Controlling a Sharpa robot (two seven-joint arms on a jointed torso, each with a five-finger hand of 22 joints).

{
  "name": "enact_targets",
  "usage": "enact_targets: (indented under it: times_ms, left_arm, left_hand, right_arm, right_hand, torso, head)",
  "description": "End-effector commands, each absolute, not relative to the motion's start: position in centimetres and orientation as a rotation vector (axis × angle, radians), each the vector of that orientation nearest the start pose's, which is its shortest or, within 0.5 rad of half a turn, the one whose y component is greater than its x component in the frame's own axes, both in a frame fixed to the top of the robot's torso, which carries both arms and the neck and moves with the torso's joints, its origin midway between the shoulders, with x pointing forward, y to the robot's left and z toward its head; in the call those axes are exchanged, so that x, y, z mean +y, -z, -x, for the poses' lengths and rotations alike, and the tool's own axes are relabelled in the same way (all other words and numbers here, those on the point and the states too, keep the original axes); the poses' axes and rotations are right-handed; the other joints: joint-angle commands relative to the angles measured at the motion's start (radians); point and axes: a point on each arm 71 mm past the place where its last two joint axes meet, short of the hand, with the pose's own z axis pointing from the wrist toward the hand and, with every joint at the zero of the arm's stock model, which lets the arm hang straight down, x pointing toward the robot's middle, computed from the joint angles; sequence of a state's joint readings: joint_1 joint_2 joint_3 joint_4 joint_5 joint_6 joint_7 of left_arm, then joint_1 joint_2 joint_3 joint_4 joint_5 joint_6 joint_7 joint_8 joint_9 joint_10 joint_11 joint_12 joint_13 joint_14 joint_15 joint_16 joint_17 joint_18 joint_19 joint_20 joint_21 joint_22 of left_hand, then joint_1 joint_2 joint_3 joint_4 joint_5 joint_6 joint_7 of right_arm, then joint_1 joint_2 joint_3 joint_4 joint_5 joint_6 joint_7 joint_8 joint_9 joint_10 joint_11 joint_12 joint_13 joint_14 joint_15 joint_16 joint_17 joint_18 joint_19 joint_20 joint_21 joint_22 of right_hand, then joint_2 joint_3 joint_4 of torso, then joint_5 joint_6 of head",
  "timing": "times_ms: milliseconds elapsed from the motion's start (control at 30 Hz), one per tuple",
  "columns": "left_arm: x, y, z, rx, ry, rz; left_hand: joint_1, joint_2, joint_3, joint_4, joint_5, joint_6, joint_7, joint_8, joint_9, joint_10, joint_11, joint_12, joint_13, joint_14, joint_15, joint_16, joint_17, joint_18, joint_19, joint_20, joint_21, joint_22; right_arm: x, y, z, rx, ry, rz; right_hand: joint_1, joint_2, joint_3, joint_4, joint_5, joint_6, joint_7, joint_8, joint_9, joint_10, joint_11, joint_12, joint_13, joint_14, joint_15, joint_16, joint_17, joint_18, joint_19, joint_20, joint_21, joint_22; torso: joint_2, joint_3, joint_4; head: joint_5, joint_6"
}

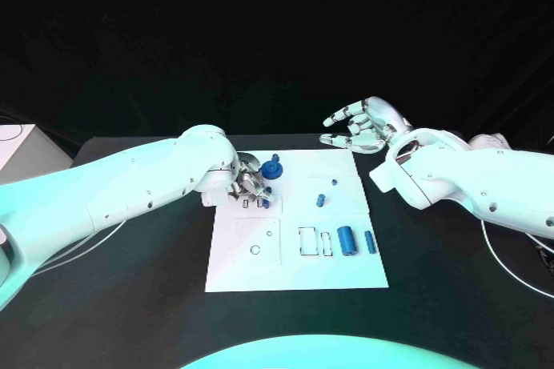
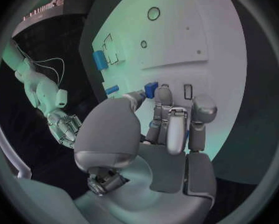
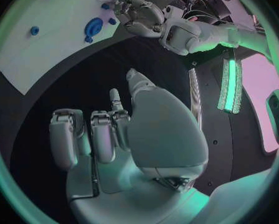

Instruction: Assemble the parts on the task board

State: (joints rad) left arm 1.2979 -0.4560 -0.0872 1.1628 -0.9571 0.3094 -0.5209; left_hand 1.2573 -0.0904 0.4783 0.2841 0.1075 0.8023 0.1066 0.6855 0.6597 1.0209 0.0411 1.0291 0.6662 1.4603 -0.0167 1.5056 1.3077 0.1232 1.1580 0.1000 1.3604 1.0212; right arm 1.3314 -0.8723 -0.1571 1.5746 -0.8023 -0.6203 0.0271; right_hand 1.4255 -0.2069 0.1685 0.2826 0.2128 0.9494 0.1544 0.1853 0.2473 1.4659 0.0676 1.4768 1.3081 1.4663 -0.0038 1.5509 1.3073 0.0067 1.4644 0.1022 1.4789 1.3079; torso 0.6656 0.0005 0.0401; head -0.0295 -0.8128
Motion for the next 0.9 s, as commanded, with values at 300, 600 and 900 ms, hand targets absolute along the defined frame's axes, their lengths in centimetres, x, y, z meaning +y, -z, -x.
enact_targets:
  times_ms: [300, 600, 900]
  left_arm:
    - [11.4, 21.8, -53.1, 2.477, 0.484, 0.1]
    - [12.1, 21.6, -53.1, 2.44, 0.505, 0.153]
    - [13.4, 20.7, -52.7, 2.375, 0.559, 0.251]
  left_hand:
    - [0.052, -0.052, 0.243, -0.077, 0.001, -0.012, -0.008, 0.021, 0.058, 0.01, -0.013, 0.002, -0.006, 0.011, -0.007, 0.009, 0.067, -0.009, -0.001, -0.01, 0.012, 0.006]
    - [-0.011, -0.089, 0.393, -0.176, 0.064, -0.001, -0.007, 0.039, 0.106, 0.054, -0.014, 0.018, 0.011, 0.037, -0.01, 0.023, 0.114, -0.013, 0.019, -0.013, 0.029, 0.031]
    - [-0.082, -0.135, 0.425, -0.242, 0.264, 0.054, -0.027, 0.044, 0.133, 0.14, -0.036, 0.054, 0.06, 0.085, -0.03, 0.048, 0.203, -0.03, 0.096, -0.032, 0.07, 0.119]
  right_arm:
    - [-21.6, 15.1, -49.0, 1.509, -0.914, -0.434]
    - [-21.6, 15.1, -49.0, 1.509, -0.912, -0.435]
    - [-21.9, 15.1, -49.0, 1.508, -0.907, -0.438]
  right_hand:
    - [-0.012, -0.001, 0.0, 0.005, 0.007, -0.006, 0.002, 0.006, 0.002, 0.029, 0.006, -0.004, 0.197, 0.088, 0.006, -0.007, 0.213, 0.019, 0.057, 0.004, -0.004, 0.205]
    - [-0.012, -0.001, 0.0, 0.005, 0.007, -0.006, 0.002, 0.006, 0.002, 0.029, 0.006, -0.004, 0.197, 0.088, 0.006, -0.007, 0.213, 0.019, 0.057, 0.004, -0.004, 0.205]
    - [-0.014, 0.0, 0.0, 0.005, 0.008, -0.006, 0.002, 0.008, 0.002, 0.029, 0.006, -0.003, 0.197, 0.088, 0.005, -0.007, 0.213, 0.019, 0.057, 0.004, -0.004, 0.205]
  torso:
    - [0.0, -0.0003, 0.0006]
    - [-0.001, -0.0002, 0.0018]
    - [-0.002, 0.0004, 0.0042]
  head:
    - [0.0, -0.001]
    - [0.004, -0.002]
    - [0.01, -0.003]
